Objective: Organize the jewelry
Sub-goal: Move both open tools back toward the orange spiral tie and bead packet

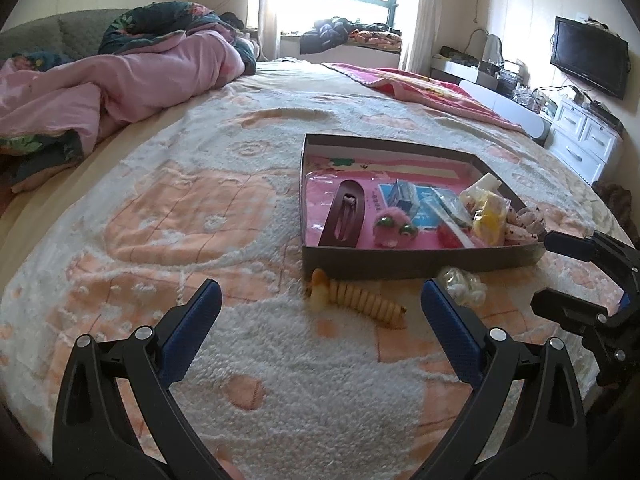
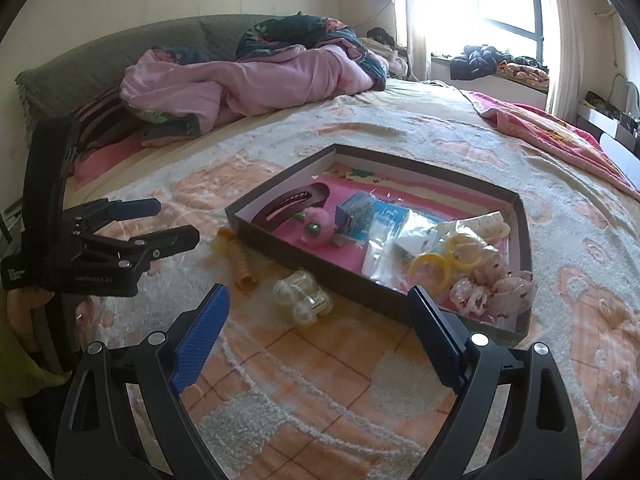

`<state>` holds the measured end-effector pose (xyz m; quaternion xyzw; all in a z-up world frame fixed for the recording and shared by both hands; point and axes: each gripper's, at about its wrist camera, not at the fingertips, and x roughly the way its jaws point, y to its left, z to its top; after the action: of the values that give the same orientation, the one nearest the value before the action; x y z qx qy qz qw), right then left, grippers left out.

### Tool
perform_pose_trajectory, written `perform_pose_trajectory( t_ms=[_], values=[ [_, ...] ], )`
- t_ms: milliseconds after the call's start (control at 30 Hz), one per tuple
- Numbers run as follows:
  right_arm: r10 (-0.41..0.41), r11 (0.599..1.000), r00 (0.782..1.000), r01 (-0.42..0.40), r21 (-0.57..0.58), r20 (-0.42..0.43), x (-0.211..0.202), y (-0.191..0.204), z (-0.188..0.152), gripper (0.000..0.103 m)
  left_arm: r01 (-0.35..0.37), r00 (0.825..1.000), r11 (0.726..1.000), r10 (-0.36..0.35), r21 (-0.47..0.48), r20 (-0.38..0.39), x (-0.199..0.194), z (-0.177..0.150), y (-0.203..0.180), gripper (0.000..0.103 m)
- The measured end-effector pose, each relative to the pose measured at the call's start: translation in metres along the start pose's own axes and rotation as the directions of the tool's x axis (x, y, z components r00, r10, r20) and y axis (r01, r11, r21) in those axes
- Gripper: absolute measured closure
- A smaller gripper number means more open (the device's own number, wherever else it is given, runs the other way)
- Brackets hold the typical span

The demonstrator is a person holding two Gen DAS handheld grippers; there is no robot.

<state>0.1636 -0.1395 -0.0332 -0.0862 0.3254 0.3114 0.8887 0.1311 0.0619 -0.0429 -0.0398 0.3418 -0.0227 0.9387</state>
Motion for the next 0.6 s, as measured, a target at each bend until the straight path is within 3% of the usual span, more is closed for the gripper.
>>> perform_pose_trajectory(
  t_ms=[600],
  values=[
    [0.014,0.999,0.996,-0.017,-0.035,-0.092,0.043,0.009,-0.012,0.018,-0.005,0.996,1.000,0.003,-0.029,-0.088,0.031,-0.014,0.020,0.012]
  ],
)
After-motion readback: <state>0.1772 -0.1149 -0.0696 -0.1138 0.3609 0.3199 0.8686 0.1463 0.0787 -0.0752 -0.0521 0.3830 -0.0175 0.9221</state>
